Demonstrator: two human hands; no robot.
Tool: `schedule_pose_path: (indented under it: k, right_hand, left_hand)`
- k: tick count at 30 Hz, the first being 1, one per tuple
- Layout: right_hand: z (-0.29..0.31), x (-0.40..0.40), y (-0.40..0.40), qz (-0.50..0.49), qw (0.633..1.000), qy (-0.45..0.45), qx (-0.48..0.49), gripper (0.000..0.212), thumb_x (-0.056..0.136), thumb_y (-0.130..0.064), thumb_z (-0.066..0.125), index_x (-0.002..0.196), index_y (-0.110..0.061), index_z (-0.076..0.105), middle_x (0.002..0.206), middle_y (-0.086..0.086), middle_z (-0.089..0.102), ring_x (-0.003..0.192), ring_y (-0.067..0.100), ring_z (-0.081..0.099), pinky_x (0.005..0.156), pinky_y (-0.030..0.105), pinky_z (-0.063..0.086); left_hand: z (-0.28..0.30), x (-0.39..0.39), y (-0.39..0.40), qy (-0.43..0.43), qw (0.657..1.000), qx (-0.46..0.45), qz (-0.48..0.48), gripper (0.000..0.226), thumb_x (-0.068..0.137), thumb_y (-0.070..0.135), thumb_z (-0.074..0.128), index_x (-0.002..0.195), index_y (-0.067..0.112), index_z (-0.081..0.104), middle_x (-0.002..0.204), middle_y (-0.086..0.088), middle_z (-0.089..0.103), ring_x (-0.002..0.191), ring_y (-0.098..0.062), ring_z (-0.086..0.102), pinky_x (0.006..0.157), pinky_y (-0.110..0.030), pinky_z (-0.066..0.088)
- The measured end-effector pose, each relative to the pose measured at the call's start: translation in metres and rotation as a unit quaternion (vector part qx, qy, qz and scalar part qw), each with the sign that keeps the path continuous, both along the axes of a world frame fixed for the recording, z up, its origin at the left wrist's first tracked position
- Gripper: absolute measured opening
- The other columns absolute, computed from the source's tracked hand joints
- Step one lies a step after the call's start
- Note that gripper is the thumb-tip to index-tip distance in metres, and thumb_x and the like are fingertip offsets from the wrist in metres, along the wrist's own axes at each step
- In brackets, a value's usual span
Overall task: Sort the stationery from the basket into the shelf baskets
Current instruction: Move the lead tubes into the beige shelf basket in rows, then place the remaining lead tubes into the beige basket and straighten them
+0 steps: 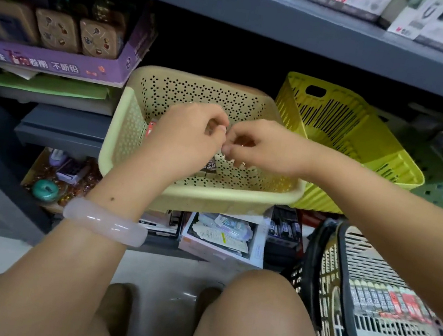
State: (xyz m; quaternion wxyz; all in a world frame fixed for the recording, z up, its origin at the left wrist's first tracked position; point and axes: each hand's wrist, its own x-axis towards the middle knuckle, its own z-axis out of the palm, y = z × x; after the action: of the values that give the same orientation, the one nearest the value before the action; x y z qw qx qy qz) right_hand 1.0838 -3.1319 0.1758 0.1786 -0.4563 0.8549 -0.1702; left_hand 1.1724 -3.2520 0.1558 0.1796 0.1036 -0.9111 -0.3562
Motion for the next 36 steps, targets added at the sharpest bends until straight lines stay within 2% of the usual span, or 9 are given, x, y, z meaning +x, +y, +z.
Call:
schedule_pose_path:
  k: [4,9,14,17,20,22,26,32,36]
  right_hand:
    - [0.021,0.014,0.038,-0.026,0.992,-0.090,-0.082,0.009,0.092,-0.017,0.054,0.088,-0.012,0.060,0.081,0.000,0.065,0.066,0.003,0.060,0.064,0.021,0.052]
    - [0.037,0.024,0.118,-0.062,0.978,-0.174,-0.096,0.011,0.092,-0.013,0.052,0.086,-0.010,0.059,0.076,-0.001,0.065,0.066,0.007,0.059,0.063,0.022,0.049]
    - [0.006,0.025,0.217,-0.131,0.972,-0.195,0.014,0.011,0.093,-0.014,0.051,0.085,-0.014,0.059,0.079,-0.001,0.065,0.065,0.002,0.059,0.063,0.015,0.048]
    - [-0.036,0.022,0.271,-0.157,0.967,-0.165,0.115,0.017,0.094,-0.016,0.049,0.082,-0.027,0.054,0.080,-0.007,0.062,0.064,-0.003,0.057,0.061,0.011,0.045]
    - [-0.084,0.020,0.314,-0.159,0.957,-0.128,0.206,0.019,0.093,-0.018,0.050,0.083,-0.034,0.051,0.081,-0.015,0.054,0.069,-0.004,0.051,0.060,0.006,0.039]
    - [-0.115,0.020,0.334,-0.186,0.953,-0.087,0.223,0.006,0.091,-0.023,0.051,0.094,-0.026,0.056,0.085,-0.011,0.055,0.077,0.004,0.053,0.066,0.014,0.039]
    - [-0.151,0.011,0.345,-0.259,0.946,-0.039,0.192,0.020,0.090,-0.024,0.054,0.108,-0.015,0.057,0.103,0.003,0.064,0.089,0.017,0.058,0.077,0.027,0.047]
    - [-0.167,-0.010,0.327,-0.184,0.965,-0.025,0.186,0.029,0.091,-0.024,0.054,0.119,-0.015,0.054,0.120,0.006,0.058,0.105,0.020,0.054,0.083,0.024,0.039]
    - [-0.179,-0.024,0.328,-0.206,0.963,-0.012,0.171,0.031,0.091,-0.023,0.052,0.122,-0.015,0.053,0.125,0.006,0.056,0.110,0.022,0.052,0.091,0.030,0.042]
  left_hand:
    - [0.010,0.000,0.028,0.067,0.994,0.084,-0.024,0.019,0.089,0.013,0.051,0.086,0.028,0.062,0.074,0.020,0.057,0.064,0.009,0.054,0.060,-0.003,0.038]
    - [0.024,-0.001,0.095,0.081,0.970,0.197,-0.116,0.023,0.089,0.010,0.051,0.080,0.028,0.062,0.078,0.017,0.060,0.079,-0.005,0.059,0.078,-0.028,0.051]
    - [0.003,-0.011,0.187,-0.064,0.960,0.197,-0.190,0.018,0.088,0.015,0.050,0.087,0.023,0.065,0.072,0.016,0.056,0.071,-0.003,0.054,0.064,-0.016,0.043]
    - [-0.030,-0.017,0.236,-0.169,0.937,0.206,-0.227,0.021,0.089,0.012,0.045,0.090,0.016,0.065,0.072,0.004,0.054,0.067,-0.014,0.049,0.061,-0.025,0.041]
    - [-0.057,-0.025,0.275,-0.223,0.935,0.136,-0.239,0.012,0.088,0.016,0.046,0.087,0.022,0.057,0.090,-0.005,0.058,0.082,-0.025,0.053,0.071,-0.031,0.045]
    - [-0.069,-0.029,0.291,-0.269,0.922,0.116,-0.255,0.009,0.089,0.021,0.047,0.093,0.019,0.055,0.087,-0.003,0.056,0.077,-0.023,0.052,0.064,-0.030,0.040]
    - [-0.089,-0.032,0.293,-0.339,0.908,0.029,-0.244,0.022,0.091,0.024,0.047,0.109,0.012,0.053,0.094,-0.007,0.055,0.082,-0.026,0.054,0.063,-0.029,0.039]
    - [-0.094,-0.036,0.266,-0.363,0.904,-0.076,-0.213,0.027,0.093,0.027,0.044,0.114,0.012,0.050,0.110,-0.010,0.057,0.095,-0.028,0.057,0.066,-0.028,0.039]
    - [-0.107,-0.059,0.275,-0.428,0.879,-0.098,-0.183,0.028,0.091,0.025,0.048,0.115,0.009,0.051,0.106,-0.007,0.057,0.086,-0.023,0.054,0.066,-0.029,0.041]
